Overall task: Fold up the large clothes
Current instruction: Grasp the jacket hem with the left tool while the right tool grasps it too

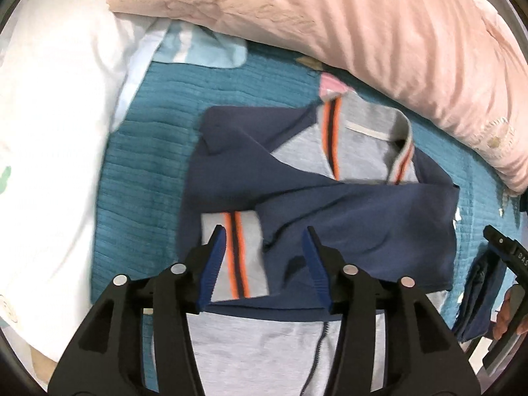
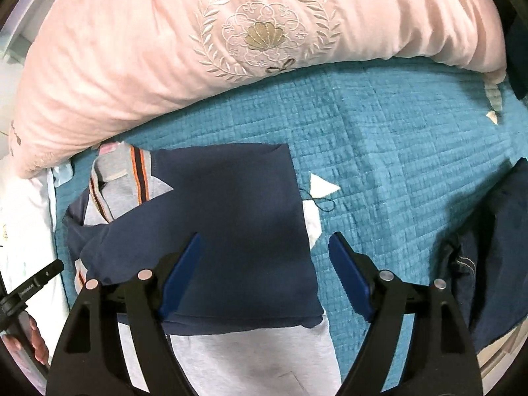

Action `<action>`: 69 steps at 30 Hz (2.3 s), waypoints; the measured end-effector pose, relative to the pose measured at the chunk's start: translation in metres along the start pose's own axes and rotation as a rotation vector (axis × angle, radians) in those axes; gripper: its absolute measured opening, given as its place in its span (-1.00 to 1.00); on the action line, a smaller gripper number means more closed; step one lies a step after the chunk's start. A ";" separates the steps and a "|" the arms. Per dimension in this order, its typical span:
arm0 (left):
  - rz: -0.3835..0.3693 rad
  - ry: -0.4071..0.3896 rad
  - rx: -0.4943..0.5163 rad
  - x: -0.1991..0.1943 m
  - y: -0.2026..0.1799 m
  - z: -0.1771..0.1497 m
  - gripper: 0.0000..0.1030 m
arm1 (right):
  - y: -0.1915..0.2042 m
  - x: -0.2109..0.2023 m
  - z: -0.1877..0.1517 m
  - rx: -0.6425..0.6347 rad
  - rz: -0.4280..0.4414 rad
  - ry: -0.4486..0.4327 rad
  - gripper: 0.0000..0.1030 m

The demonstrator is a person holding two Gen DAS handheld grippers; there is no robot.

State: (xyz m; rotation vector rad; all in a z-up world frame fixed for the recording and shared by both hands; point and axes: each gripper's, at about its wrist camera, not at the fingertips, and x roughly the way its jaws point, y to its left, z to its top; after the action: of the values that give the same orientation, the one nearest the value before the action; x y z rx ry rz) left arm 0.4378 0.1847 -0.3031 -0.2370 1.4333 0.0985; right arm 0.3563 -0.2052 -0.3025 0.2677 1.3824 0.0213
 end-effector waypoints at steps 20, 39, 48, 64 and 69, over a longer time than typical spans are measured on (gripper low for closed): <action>-0.035 0.051 -0.115 0.065 0.048 0.061 -0.03 | -0.004 0.073 0.070 0.074 0.079 0.094 0.16; 0.013 0.042 -0.112 0.102 0.050 0.097 0.05 | -0.006 0.118 0.079 0.076 0.041 0.137 -0.08; 0.104 -0.021 0.019 0.115 0.018 0.106 -0.54 | 0.019 0.121 0.066 0.013 -0.006 0.139 -0.31; 0.128 -0.061 0.031 0.091 0.013 0.067 -0.90 | 0.010 0.114 0.053 0.035 0.042 0.078 -0.76; 0.108 -0.092 0.038 0.070 0.008 0.056 -0.91 | 0.007 0.093 0.045 0.057 0.079 0.058 -0.77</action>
State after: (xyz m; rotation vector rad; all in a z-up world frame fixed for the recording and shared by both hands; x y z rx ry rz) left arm 0.5002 0.1995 -0.3661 -0.1226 1.3548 0.1687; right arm 0.4188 -0.1906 -0.3833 0.3714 1.4311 0.0552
